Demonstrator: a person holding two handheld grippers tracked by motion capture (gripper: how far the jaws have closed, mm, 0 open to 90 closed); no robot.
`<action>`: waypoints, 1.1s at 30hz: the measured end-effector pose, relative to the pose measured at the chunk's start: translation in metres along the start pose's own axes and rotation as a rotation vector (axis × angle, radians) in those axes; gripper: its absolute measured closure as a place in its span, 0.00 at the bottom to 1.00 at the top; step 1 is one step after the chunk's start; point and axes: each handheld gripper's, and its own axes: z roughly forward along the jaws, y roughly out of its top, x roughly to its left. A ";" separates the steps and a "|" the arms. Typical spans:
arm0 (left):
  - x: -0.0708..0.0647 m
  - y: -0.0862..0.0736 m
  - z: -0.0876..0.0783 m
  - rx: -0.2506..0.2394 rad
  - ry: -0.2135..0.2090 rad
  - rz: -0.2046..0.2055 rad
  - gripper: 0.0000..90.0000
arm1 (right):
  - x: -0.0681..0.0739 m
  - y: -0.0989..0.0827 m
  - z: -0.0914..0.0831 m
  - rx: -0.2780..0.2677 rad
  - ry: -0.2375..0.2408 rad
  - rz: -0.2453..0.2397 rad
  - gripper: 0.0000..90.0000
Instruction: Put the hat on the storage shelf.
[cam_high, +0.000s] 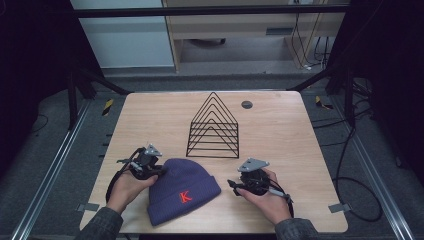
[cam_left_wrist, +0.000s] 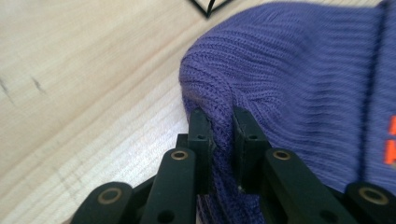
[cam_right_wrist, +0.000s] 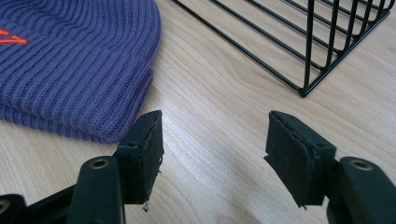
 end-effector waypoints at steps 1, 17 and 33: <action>-0.002 0.001 -0.002 -0.011 0.003 0.006 0.88 | 0.000 0.000 0.001 0.000 0.002 0.003 0.39; -0.053 0.041 -0.074 -0.144 0.027 0.244 0.89 | -0.006 -0.007 -0.003 -0.005 -0.028 0.045 0.30; -0.067 0.061 -0.108 -0.203 0.030 0.336 0.90 | -0.003 -0.006 -0.008 -0.043 -0.017 0.031 0.20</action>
